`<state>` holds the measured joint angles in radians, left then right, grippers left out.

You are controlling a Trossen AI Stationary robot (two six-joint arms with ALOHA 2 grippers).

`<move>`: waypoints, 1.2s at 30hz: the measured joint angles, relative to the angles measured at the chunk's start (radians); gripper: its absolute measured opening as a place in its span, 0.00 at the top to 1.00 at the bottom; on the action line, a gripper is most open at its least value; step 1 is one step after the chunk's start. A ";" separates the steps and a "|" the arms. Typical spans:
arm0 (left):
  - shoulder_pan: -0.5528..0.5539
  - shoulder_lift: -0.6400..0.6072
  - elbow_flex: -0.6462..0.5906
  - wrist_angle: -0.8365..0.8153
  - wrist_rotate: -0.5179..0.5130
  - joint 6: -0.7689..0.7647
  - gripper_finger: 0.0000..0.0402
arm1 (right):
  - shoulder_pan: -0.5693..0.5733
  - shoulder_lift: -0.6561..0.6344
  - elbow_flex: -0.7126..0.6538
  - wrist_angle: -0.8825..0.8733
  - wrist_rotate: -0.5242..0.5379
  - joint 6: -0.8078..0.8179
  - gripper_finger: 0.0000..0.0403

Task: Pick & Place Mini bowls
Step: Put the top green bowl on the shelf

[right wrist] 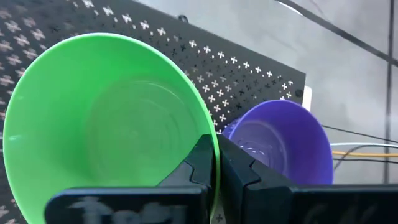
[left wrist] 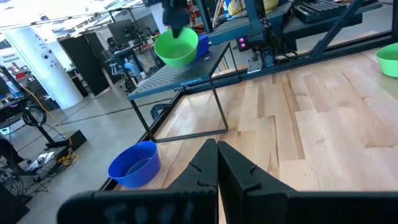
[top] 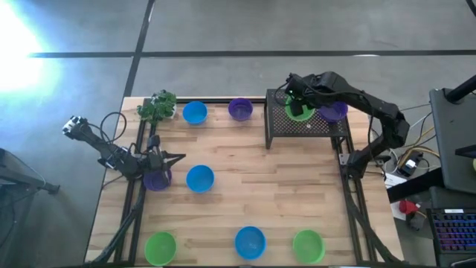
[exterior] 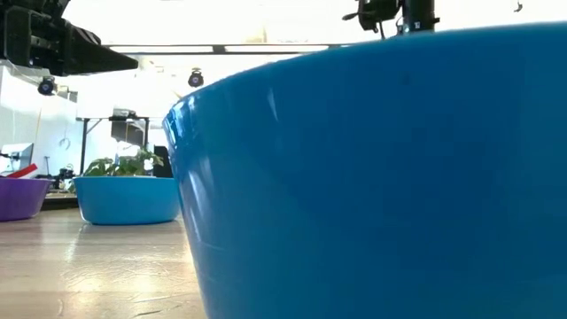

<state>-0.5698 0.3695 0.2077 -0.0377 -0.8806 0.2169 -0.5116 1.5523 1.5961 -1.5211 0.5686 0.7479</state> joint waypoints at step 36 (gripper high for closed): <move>0.000 0.000 0.000 0.000 0.001 -0.007 1.00 | -0.006 0.034 -0.001 -0.011 0.011 0.002 0.80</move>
<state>-0.5699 0.3695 0.2077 -0.0377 -0.8801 0.2096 -0.5176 1.5864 1.5948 -1.5317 0.5797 0.7494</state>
